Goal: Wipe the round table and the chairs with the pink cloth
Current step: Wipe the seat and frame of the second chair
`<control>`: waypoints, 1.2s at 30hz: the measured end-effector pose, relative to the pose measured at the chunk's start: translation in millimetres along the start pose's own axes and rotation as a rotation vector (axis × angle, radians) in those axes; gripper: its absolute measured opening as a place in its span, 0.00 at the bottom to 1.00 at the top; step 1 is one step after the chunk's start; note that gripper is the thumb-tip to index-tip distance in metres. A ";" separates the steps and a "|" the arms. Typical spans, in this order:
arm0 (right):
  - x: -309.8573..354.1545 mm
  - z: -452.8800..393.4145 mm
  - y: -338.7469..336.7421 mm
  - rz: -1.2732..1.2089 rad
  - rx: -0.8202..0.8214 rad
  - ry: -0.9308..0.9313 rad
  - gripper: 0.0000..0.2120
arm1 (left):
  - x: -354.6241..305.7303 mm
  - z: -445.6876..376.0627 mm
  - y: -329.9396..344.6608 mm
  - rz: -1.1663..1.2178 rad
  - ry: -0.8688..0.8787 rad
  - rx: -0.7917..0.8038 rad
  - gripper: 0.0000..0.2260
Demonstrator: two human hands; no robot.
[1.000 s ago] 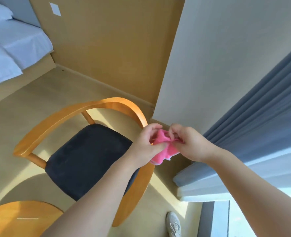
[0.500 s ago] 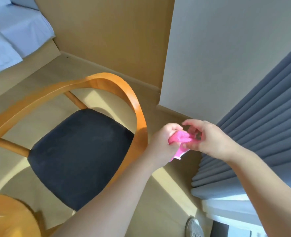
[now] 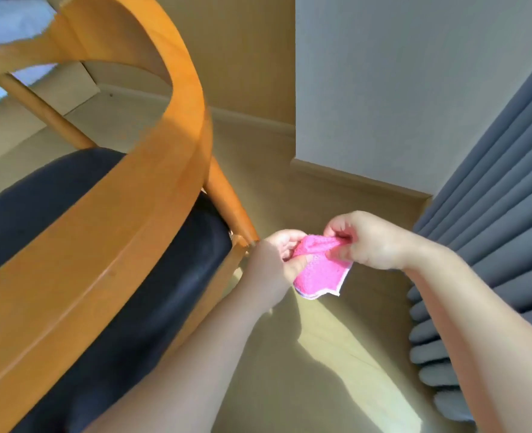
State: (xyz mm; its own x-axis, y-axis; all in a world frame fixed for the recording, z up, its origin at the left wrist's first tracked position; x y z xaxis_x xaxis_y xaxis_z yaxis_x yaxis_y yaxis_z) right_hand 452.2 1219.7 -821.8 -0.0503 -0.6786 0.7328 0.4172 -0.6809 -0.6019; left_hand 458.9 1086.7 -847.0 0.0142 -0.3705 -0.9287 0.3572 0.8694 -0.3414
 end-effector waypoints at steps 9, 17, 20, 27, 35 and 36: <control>-41.2 -51.8 27.7 0.063 -0.034 -0.044 0.05 | 60.2 -21.4 5.0 -0.062 0.113 -0.088 0.13; -11.7 -68.7 -15.5 -0.089 -0.296 -0.026 0.04 | 32.8 49.8 -62.5 -0.429 0.082 -0.239 0.08; 12.7 -67.8 -25.5 -0.224 -0.437 -0.075 0.06 | 33.0 73.0 -69.9 -0.553 0.073 -0.255 0.08; 85.7 -37.4 32.2 -0.219 -0.627 -0.452 0.10 | 13.7 116.6 -91.8 -0.743 0.137 -0.394 0.08; 90.1 -41.7 71.2 -0.283 -0.614 -0.740 0.05 | -5.7 133.5 -104.4 -0.838 0.243 -0.456 0.08; 84.7 -45.2 71.8 -0.343 -0.644 -0.706 0.05 | -4.2 136.4 -106.9 -0.842 0.238 -0.464 0.08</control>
State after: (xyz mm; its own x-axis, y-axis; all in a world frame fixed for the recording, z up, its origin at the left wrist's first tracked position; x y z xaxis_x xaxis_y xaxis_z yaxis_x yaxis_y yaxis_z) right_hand 436.8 1100.9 -817.3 0.5589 -0.2428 0.7929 -0.0977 -0.9688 -0.2278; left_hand 548.0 950.8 -786.9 -0.2826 -0.8952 -0.3445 -0.2379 0.4133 -0.8789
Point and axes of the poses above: each hand's wrist, its own z-axis away from the middle knuckle, its own y-axis out of the palm, x = y × z, the point moved 9 cm from there along -z, towards the middle knuckle, and after that the axes turned 6 degrees about -z, right-handed, at the moved point
